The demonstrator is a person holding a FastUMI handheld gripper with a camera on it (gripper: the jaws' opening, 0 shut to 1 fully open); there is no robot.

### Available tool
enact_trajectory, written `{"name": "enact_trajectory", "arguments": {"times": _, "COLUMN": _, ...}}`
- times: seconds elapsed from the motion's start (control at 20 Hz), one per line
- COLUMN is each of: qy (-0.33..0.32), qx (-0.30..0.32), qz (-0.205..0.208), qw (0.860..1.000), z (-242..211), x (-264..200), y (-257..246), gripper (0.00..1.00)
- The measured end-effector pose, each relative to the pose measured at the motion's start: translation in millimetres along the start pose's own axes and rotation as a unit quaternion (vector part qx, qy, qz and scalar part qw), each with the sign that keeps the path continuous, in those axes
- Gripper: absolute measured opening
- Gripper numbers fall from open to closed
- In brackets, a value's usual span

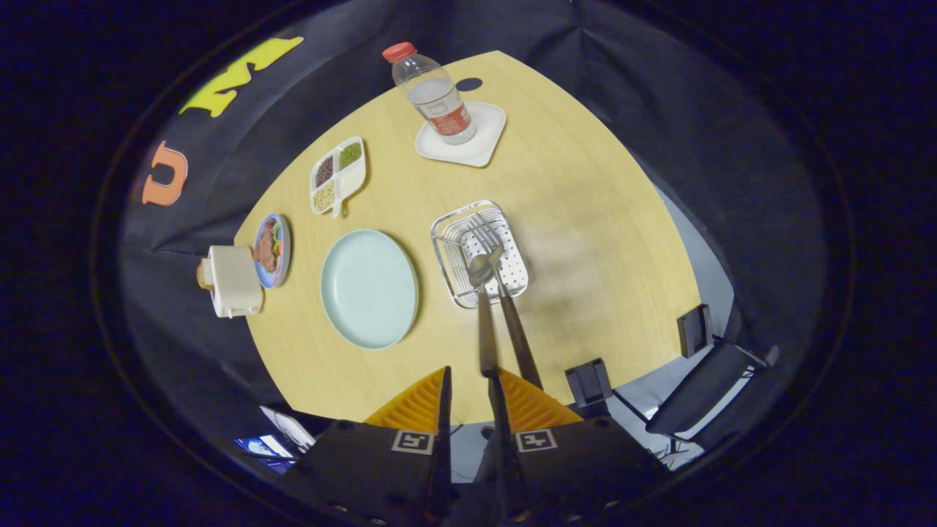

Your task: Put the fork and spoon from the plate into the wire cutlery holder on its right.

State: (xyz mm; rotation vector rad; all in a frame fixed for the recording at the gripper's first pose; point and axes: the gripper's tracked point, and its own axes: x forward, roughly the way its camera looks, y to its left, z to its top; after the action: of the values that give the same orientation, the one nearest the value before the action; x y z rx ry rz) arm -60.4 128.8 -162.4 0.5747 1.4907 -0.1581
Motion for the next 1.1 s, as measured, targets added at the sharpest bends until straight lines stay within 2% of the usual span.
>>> {"name": "enact_trajectory", "arguments": {"times": 0.1, "qy": -0.012, "qx": -0.011, "qz": 0.007, "qw": 1.000, "z": 2.2, "x": -0.8, "y": 5.4, "gripper": 0.43}}
{"name": "enact_trajectory", "arguments": {"times": 0.25, "qy": -0.036, "qx": -0.034, "qz": 0.012, "qw": 0.999, "z": 7.7, "x": -7.7, "y": 14.2, "gripper": 0.77}}
{"name": "enact_trajectory", "arguments": {"times": 0.45, "qy": -0.081, "qx": -0.073, "qz": 0.005, "qw": 0.994, "z": 18.3, "x": -21.7, "y": 21.9, "gripper": 0.89}}
{"name": "enact_trajectory", "arguments": {"times": 0.7, "qy": -0.165, "qx": -0.127, "qz": 0.016, "qw": 0.978, "z": 35.2, "x": -53.9, "y": 39.8, "gripper": 0.95}}
{"name": "enact_trajectory", "arguments": {"times": 0.8, "qy": -0.225, "qx": -0.151, "qz": 0.033, "qw": 0.962, "z": 46.4, "x": -76.2, "y": 50.0, "gripper": 0.96}}
{"name": "enact_trajectory", "arguments": {"times": 0.9, "qy": -0.296, "qx": -0.175, "qz": 0.042, "qw": 0.938, "z": 60.0, "x": -103.0, "y": 56.0, "gripper": 0.96}}
{"name": "enact_trajectory", "arguments": {"times": 1.0, "qy": -0.375, "qx": -0.199, "qz": 0.043, "qw": 0.904, "z": 72.6, "x": -137.5, "y": 58.9, "gripper": 0.96}}
{"name": "enact_trajectory", "arguments": {"times": 1.1, "qy": -0.449, "qx": -0.219, "qz": 0.039, "qw": 0.865, "z": 73.2, "x": -173.2, "y": 54.5, "gripper": 0.97}}
